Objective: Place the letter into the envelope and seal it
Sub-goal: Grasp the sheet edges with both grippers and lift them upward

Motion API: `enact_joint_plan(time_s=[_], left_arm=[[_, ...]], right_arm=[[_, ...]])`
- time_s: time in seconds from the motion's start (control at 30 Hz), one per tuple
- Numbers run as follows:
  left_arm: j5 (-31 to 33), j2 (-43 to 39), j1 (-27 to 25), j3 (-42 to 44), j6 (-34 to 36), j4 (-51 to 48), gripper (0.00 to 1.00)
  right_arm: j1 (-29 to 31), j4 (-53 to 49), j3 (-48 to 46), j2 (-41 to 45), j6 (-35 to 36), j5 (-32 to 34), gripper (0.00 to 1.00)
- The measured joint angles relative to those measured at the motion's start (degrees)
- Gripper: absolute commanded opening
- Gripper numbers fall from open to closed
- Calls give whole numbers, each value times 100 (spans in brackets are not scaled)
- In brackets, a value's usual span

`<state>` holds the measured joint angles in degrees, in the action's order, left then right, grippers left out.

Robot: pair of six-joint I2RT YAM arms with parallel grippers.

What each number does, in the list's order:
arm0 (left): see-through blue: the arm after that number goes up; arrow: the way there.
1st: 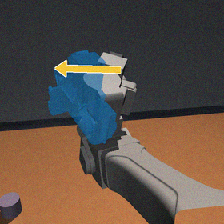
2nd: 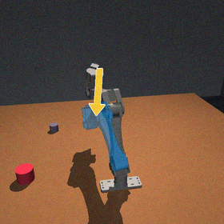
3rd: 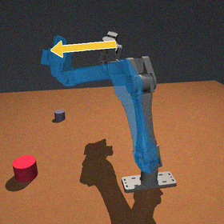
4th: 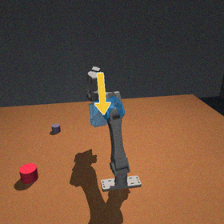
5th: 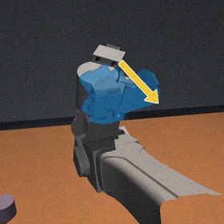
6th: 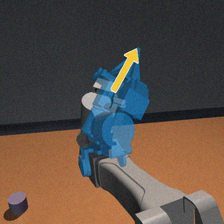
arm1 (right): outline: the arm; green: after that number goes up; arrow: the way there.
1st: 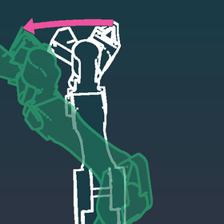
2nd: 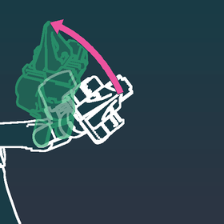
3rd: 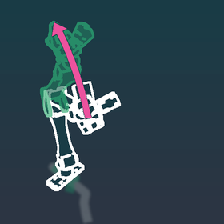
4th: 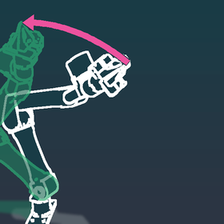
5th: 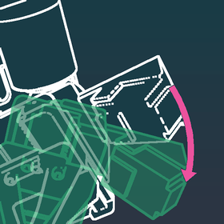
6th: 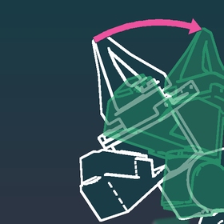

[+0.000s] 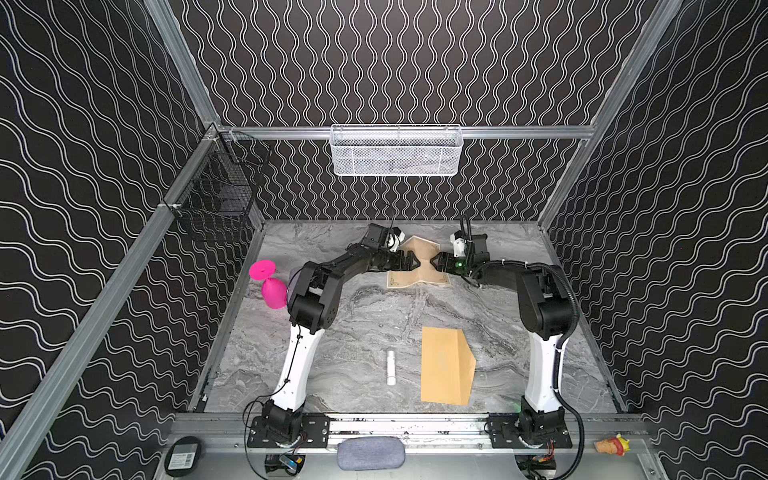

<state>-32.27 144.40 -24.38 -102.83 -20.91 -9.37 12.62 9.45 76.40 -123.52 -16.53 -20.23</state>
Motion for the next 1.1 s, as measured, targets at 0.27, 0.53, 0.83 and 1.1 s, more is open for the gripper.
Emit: enact_joint_plan(time_s=[0.27,0.53,0.83,1.1], left_arm=[[-162,-59,-92,122,-35,280,99],[-330,74,-210,50,-186,435,84],[-542,129,-236,-7,-332,457,46],[-560,59,-236,-111,-293,162,32]], right_arm=[[-4,243,-133,-2,-24,-107,78],[-2,450,-315,48,-66,-256,77],[44,485,-354,61,-105,-293,76],[63,461,-522,219,-188,-345,79]])
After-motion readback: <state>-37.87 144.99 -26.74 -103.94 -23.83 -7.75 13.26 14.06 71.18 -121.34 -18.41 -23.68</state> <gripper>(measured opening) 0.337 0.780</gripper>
